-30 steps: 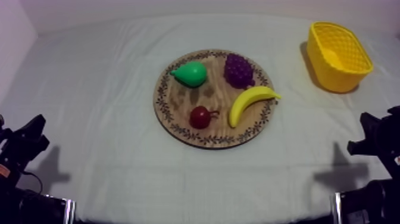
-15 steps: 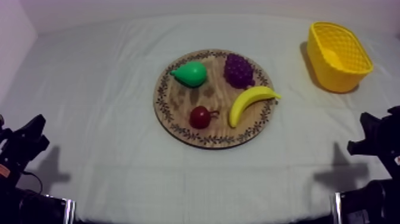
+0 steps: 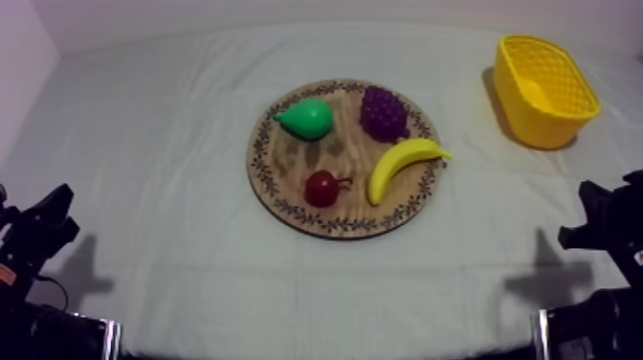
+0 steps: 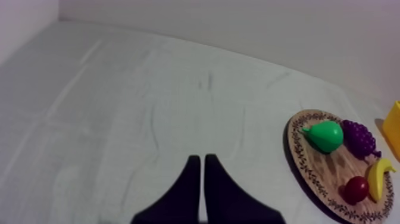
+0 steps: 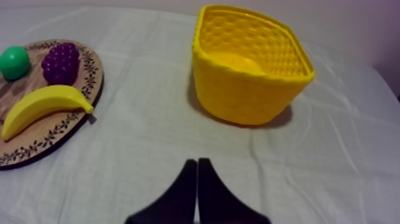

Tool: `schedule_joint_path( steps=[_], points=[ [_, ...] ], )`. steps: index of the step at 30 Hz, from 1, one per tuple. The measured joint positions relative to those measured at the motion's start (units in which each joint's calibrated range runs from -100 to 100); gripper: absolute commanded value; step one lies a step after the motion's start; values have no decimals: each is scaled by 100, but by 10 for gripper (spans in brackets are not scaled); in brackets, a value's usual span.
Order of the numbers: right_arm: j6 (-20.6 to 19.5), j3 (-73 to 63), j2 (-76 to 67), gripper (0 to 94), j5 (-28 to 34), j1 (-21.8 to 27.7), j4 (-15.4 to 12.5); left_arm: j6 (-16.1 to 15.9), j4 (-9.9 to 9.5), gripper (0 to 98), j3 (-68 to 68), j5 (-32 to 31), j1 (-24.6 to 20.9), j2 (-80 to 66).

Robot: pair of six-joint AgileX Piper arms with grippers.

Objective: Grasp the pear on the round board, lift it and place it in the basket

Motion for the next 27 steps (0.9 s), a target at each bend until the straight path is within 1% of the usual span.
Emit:
schedule_joint_path(
  steps=[5,9,16,18,22,27],
  points=[
    [-7,0,0,7,0,-8,0,0,0,1,0,0,0,0],
    [8,-28,0,6,164,26,0,0,0,1,0,0,0,0],
    [-193,-273,197,6,173,40,-18,0,0,1,0,0,0,0],
    [-193,-537,415,6,173,40,-97,0,0,1,0,0,0,0],
    [-69,-1199,1006,6,147,40,-372,0,0,1,0,0,0,0],
    [196,-2464,2126,6,221,99,-864,0,0,1,0,0,0,0]
  ],
)
